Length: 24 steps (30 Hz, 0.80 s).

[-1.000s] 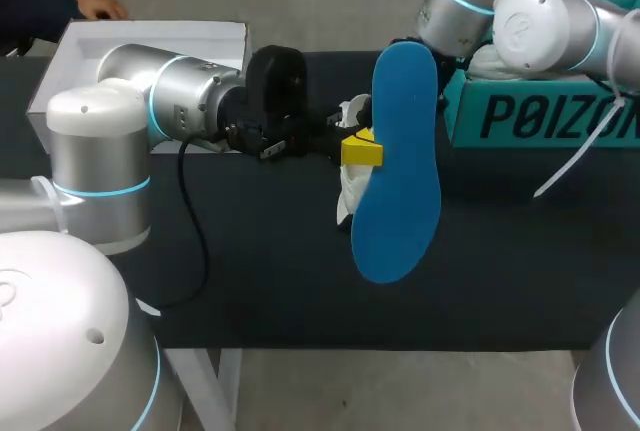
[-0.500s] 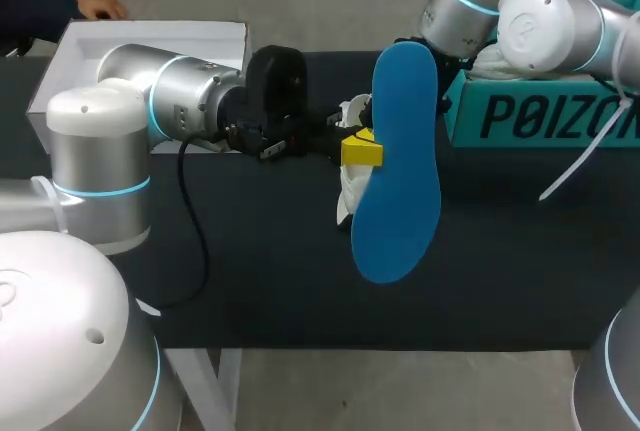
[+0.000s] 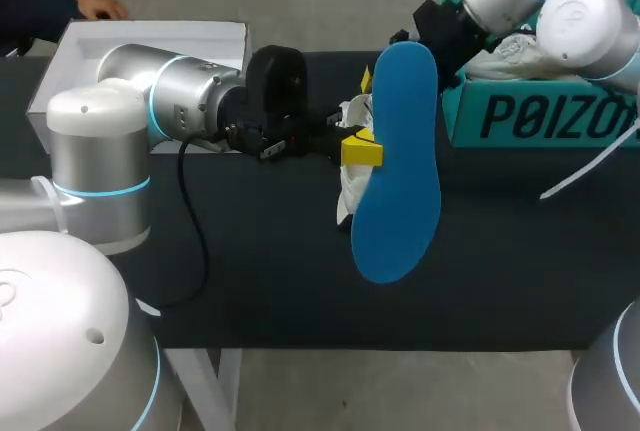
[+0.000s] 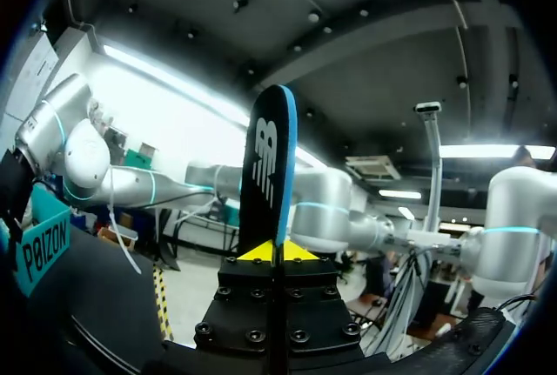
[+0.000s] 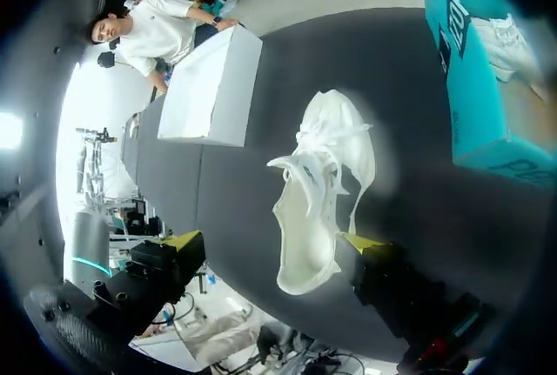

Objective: Take the shoe out of the shoebox, open the shoe tongue, remove and reinsert the insole, then place the shoe into the shoebox

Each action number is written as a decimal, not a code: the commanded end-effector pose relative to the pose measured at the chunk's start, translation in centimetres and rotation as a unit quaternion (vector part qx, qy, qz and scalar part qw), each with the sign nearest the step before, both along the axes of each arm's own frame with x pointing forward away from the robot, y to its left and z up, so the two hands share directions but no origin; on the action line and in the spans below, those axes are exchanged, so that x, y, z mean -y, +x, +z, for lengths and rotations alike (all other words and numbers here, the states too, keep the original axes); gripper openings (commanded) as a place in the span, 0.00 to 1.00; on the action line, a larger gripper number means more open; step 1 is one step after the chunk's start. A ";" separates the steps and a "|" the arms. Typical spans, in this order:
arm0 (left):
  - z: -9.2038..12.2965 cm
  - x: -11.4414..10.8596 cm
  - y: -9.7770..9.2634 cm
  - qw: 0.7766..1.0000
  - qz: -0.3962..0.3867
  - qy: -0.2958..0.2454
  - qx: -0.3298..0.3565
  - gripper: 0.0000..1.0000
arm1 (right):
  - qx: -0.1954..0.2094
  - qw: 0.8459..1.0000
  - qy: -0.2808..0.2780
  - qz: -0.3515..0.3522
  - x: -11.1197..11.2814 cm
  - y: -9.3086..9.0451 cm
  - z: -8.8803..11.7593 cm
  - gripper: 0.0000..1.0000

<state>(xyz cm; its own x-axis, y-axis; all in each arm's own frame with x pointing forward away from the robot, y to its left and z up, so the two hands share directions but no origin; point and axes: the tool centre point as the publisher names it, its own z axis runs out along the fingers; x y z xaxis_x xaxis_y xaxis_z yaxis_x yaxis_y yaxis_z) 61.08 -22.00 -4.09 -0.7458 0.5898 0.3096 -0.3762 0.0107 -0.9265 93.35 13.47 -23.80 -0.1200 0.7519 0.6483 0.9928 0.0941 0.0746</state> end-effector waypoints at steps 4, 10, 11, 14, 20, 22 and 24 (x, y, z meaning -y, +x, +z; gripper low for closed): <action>0.0 0.1 0.0 1.000 0.000 0.000 0.000 0.00 | 0.062 0.933 0.328 -0.136 3.0 -1.9 2.9 1.00; 0.0 0.1 0.0 1.000 0.000 0.000 0.000 0.00 | 0.071 0.903 0.378 -0.190 5.1 -1.9 5.0 1.00; 0.0 0.1 0.0 1.000 0.000 0.000 0.000 0.00 | 0.073 0.902 0.379 -0.193 5.4 -1.8 5.4 1.00; 0.0 0.1 0.0 1.000 0.000 0.000 0.000 0.00 | 0.077 0.888 0.401 -0.211 6.2 -1.7 6.7 1.00; 0.0 0.1 0.0 1.000 0.000 0.000 0.000 0.00 | 0.075 0.883 0.412 -0.211 6.6 -2.4 9.1 1.00; 0.0 0.1 0.0 1.000 0.000 0.000 0.000 0.00 | 0.079 0.888 0.408 -0.198 6.5 -2.6 9.8 1.00; 0.0 0.1 0.0 1.000 0.000 0.000 0.000 0.00 | 0.087 0.893 0.400 -0.186 6.4 -2.8 10.4 1.00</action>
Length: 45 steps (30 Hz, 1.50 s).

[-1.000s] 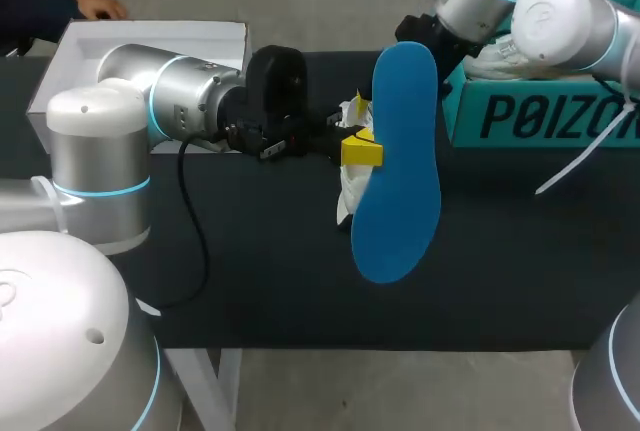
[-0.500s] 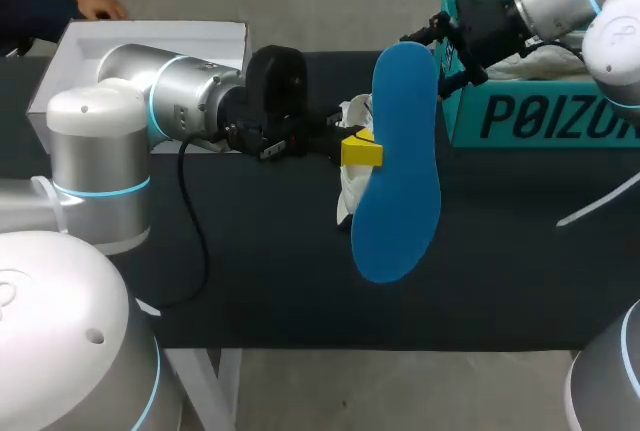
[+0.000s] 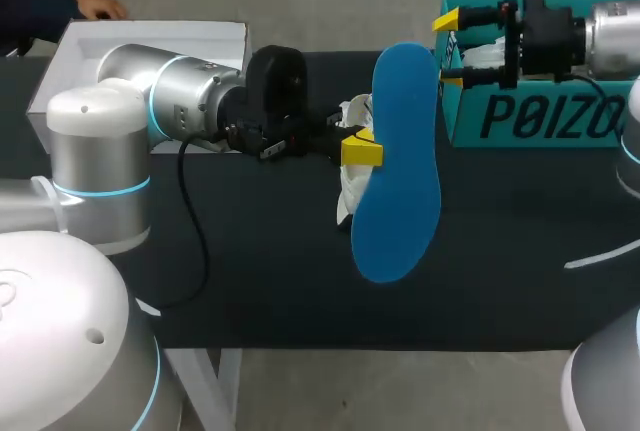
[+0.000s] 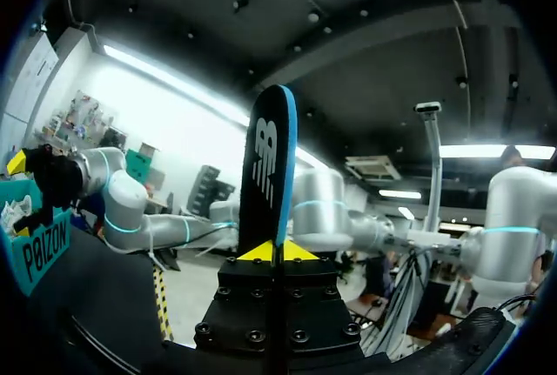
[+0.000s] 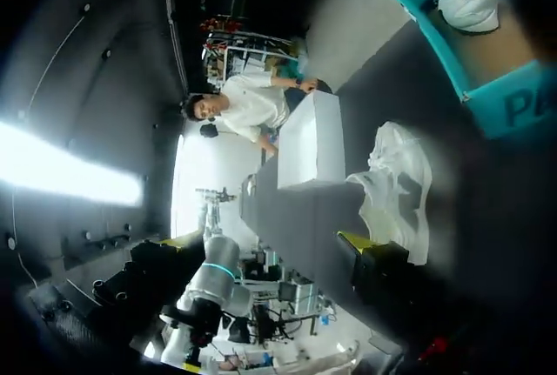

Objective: Take the shoe out of the shoebox, open the shoe tongue, remove and reinsert the insole, then place the shoe into the shoebox

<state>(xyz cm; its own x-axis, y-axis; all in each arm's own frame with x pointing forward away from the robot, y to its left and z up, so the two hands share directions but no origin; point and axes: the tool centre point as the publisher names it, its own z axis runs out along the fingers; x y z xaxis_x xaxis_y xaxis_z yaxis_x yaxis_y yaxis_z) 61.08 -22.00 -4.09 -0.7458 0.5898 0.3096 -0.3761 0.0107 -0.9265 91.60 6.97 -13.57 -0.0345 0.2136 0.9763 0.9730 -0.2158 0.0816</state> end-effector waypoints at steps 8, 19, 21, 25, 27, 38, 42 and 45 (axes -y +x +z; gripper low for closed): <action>0.0 0.1 0.0 1.000 0.000 0.000 0.000 0.00 | 0.058 0.995 0.068 -0.035 -0.1 -1.5 1.1 1.00; 0.0 0.1 0.0 1.000 0.000 0.000 0.000 0.00 | 0.039 0.997 0.044 0.054 -0.2 -2.1 0.9 1.00; 0.0 0.1 0.0 1.000 0.000 0.000 0.000 0.00 | 0.035 0.996 0.041 0.069 -0.3 -2.3 1.0 1.00; 0.0 0.1 0.0 1.000 0.000 0.000 0.000 0.00 | 0.028 0.995 0.030 0.092 -0.4 -2.7 1.1 1.00; 0.0 0.1 0.0 1.000 0.000 0.000 0.000 0.00 | 0.027 0.995 0.026 0.096 -0.5 -2.8 1.0 1.00; 0.1 -0.1 0.3 0.998 0.001 -0.012 0.055 0.00 | 0.027 0.996 0.027 0.085 -0.3 -2.8 0.8 1.00; -0.1 -0.4 1.3 0.984 -0.010 -0.011 0.180 0.00 | 0.027 0.996 0.027 0.085 -0.3 -2.8 0.8 1.00; -0.1 -0.4 1.9 0.989 -0.007 -0.040 0.141 0.00 | 0.027 0.996 0.027 0.085 -0.3 -2.8 0.8 1.00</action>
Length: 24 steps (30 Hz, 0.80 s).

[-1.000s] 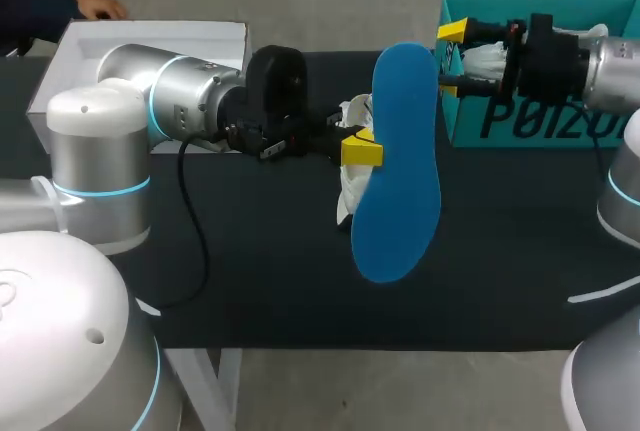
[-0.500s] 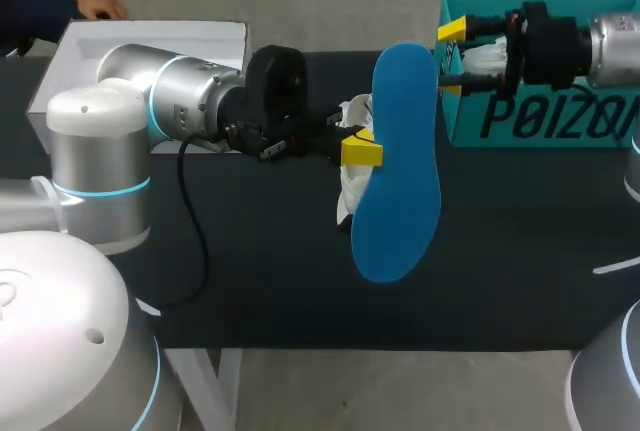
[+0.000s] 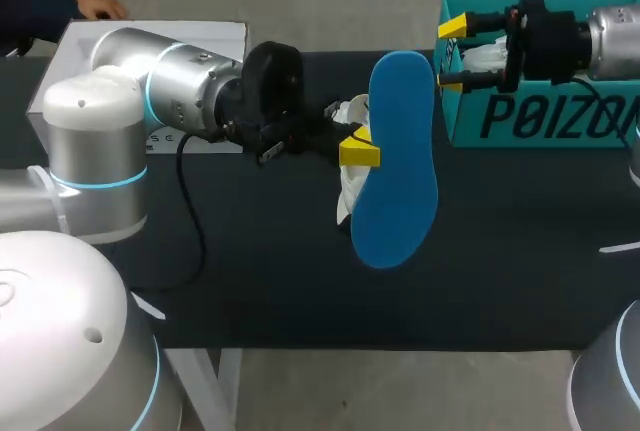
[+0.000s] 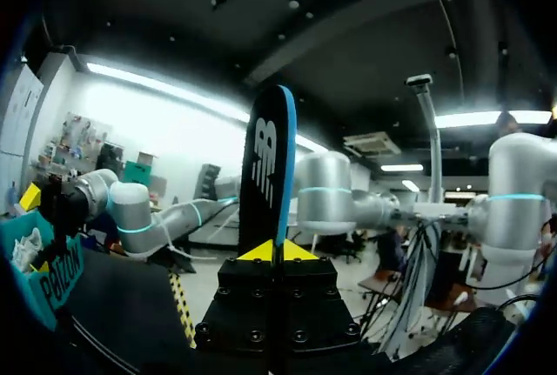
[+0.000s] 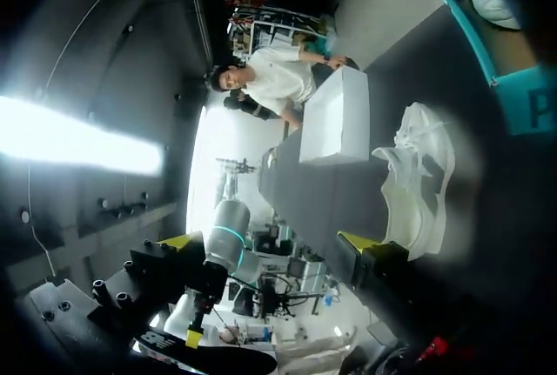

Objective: Take the shoe out of the shoebox, open the shoe tongue, remove and reinsert the insole, then place the shoe into the shoebox

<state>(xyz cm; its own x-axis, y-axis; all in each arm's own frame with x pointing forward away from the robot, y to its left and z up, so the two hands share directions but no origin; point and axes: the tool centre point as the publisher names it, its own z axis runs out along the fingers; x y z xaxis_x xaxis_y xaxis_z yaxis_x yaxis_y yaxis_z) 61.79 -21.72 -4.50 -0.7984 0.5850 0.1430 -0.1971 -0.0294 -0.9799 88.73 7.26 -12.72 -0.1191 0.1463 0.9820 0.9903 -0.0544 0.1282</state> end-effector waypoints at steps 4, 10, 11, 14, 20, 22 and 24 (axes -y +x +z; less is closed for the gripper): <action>0.4 -0.2 1.2 0.999 -0.016 -0.020 0.048 0.00 | 0.000 1.000 -0.001 0.001 0.0 0.1 0.0 1.00; 0.4 -0.2 1.2 0.999 -0.016 -0.020 0.048 0.00 | 0.000 1.000 -0.001 0.001 0.0 0.1 0.0 1.00; 0.1 -0.2 1.3 0.995 -0.004 -0.003 0.100 0.00 | 0.000 1.000 -0.001 0.001 0.0 0.1 0.0 1.00; -0.6 -0.1 2.2 0.945 0.008 0.072 0.320 0.00 | 0.000 1.000 -0.001 0.001 0.0 0.1 0.0 1.00; -0.3 1.1 3.8 0.854 0.022 0.077 0.513 0.00 | 0.000 1.000 -0.001 0.001 0.0 0.1 0.0 1.00; -0.3 1.1 3.8 0.854 0.022 0.077 0.513 0.00 | 0.000 1.000 -0.001 0.001 0.0 0.1 0.0 1.00; -0.3 1.1 3.8 0.854 0.022 0.077 0.513 0.00 | 0.000 1.000 -0.001 0.001 0.0 0.1 0.0 1.00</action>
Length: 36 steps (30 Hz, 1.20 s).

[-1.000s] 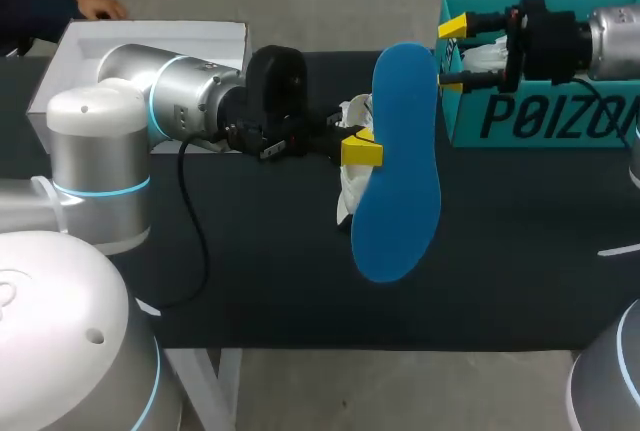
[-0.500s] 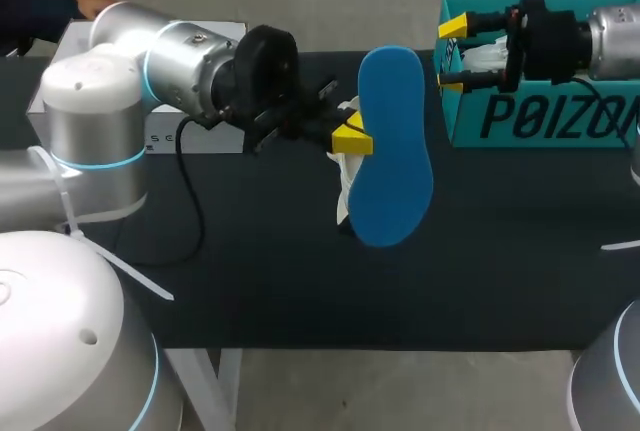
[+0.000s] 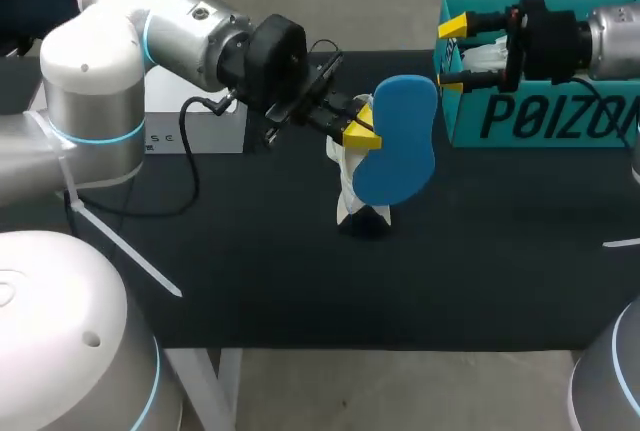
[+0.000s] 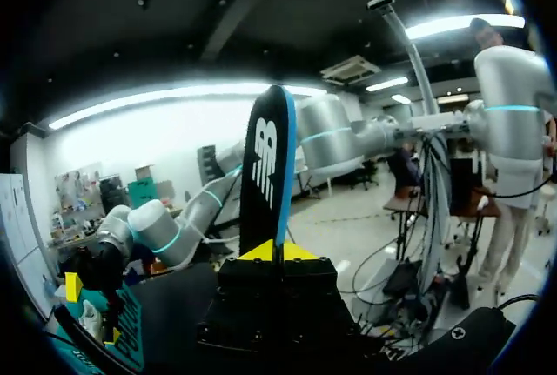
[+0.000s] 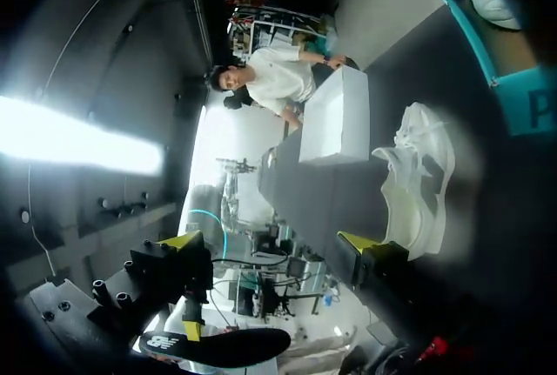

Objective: Take the shoe out of the shoebox, open the shoe tongue, remove and reinsert the insole, then place the shoe into the shoebox

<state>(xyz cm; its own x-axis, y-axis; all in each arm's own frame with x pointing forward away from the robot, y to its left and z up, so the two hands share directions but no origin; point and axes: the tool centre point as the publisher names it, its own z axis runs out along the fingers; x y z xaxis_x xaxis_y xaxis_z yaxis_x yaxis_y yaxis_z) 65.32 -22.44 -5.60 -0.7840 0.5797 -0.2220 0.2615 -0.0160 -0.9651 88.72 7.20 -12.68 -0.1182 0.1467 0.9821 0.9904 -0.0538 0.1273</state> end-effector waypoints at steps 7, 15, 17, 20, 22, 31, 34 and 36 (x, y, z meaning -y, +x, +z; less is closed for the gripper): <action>0.8 0.4 0.3 0.950 0.032 0.066 0.303 0.00 | 0.000 1.000 -0.001 0.000 -0.1 0.1 -0.1 1.00; -3.9 1.6 2.2 0.863 0.043 0.054 0.500 0.00 | 0.000 1.000 -0.001 0.000 -0.1 0.1 -0.1 1.00; -3.9 1.6 2.2 0.863 0.043 0.054 0.500 0.00 | 0.000 1.000 -0.001 0.000 -0.1 0.1 -0.1 1.00; -3.9 1.6 2.2 0.863 0.043 0.054 0.500 0.00 | 0.000 1.000 -0.001 0.000 -0.1 0.1 -0.1 1.00; -3.9 1.6 2.2 0.863 0.043 0.054 0.500 0.00 | 0.000 1.000 -0.001 0.000 -0.1 0.1 -0.1 1.00; -4.5 1.5 2.5 0.865 0.040 0.045 0.497 0.00 | 0.000 1.000 -0.001 0.000 -0.1 0.1 -0.1 1.00; -5.3 1.5 3.7 0.853 0.048 0.021 0.520 0.00 | 0.000 1.000 -0.001 0.000 -0.1 0.1 -0.1 1.00; -5.0 1.6 4.4 0.854 0.055 0.012 0.517 0.00 | 0.000 1.000 -0.001 0.000 -0.1 0.1 -0.1 1.00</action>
